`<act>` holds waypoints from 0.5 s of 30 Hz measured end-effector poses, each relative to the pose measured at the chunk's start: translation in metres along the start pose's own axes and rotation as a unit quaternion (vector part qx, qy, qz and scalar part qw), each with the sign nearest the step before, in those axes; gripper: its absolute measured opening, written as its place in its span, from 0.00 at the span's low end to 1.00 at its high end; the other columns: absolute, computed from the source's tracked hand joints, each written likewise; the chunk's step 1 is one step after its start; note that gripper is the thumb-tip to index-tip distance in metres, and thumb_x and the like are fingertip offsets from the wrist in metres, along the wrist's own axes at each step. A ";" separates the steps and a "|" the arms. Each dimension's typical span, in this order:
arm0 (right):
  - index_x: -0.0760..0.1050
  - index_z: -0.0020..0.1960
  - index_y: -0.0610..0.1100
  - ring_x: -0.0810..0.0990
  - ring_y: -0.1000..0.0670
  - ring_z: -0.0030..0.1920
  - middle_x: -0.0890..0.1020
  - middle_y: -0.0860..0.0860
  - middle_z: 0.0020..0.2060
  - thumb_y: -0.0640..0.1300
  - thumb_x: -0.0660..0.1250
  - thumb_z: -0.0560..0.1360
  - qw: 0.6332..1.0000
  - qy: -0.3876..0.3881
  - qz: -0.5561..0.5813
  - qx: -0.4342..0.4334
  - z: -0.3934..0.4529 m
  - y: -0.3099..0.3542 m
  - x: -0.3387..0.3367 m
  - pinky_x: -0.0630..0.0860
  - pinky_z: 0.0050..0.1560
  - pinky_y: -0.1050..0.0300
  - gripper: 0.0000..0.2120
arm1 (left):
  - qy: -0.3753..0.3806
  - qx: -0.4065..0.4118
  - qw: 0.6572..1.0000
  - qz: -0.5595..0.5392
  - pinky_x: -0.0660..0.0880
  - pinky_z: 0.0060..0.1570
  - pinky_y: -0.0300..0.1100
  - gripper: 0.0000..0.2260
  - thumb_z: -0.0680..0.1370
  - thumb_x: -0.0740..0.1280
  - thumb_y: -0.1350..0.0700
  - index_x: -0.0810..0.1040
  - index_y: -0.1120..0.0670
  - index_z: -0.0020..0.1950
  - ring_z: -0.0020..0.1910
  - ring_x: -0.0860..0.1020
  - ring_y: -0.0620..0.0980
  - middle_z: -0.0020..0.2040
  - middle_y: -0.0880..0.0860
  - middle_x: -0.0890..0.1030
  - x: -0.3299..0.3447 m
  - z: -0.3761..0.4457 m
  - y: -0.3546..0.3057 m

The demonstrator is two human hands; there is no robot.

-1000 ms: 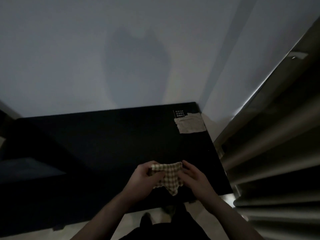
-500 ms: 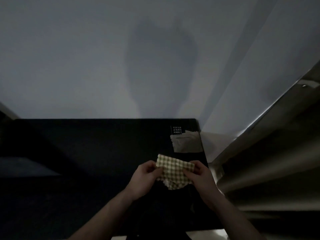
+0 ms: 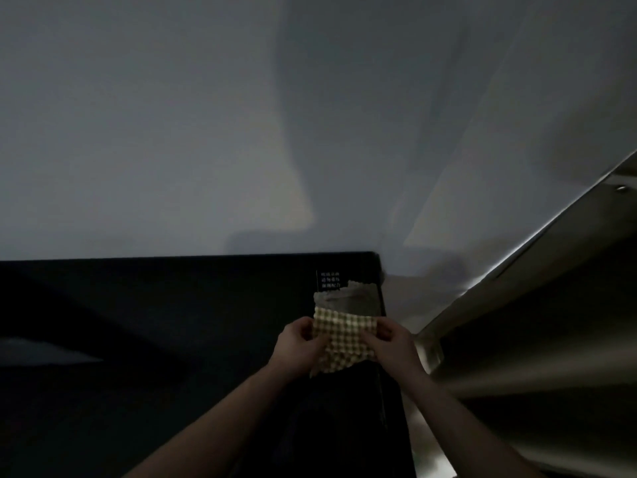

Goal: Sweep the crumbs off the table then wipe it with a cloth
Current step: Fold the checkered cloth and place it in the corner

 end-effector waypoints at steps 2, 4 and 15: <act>0.79 0.48 0.55 0.85 0.52 0.50 0.84 0.56 0.47 0.36 0.74 0.77 0.999 0.012 -0.032 0.020 0.030 -0.010 -0.003 0.84 0.52 0.50 0.13 | 0.010 -0.042 0.999 0.029 0.82 0.44 0.37 0.04 0.76 0.71 0.52 0.81 0.45 0.50 0.47 0.85 0.43 0.48 0.47 0.86 0.009 0.027 0.001; 0.81 0.49 0.55 0.86 0.48 0.52 0.86 0.54 0.49 0.39 0.75 0.76 0.997 0.022 -0.060 0.040 0.061 -0.017 -0.004 0.85 0.54 0.44 0.11 | 0.010 -0.070 0.996 0.054 0.80 0.41 0.35 0.05 0.76 0.70 0.54 0.81 0.46 0.50 0.45 0.84 0.42 0.48 0.46 0.85 0.014 0.054 -0.002; 0.80 0.63 0.43 0.82 0.48 0.55 0.83 0.50 0.52 0.35 0.70 0.74 0.995 -0.023 -0.095 0.018 0.213 0.020 0.000 0.79 0.59 0.53 0.18 | -0.083 0.004 0.986 0.143 0.81 0.55 0.46 0.12 0.77 0.66 0.55 0.82 0.54 0.60 0.53 0.83 0.52 0.54 0.53 0.85 0.008 0.188 -0.076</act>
Point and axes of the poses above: each hand's wrist, its own z-axis towards the middle knuckle, its own x-axis out of the palm, y = z × x, the point moved 4 cm from there along z, towards the middle knuckle
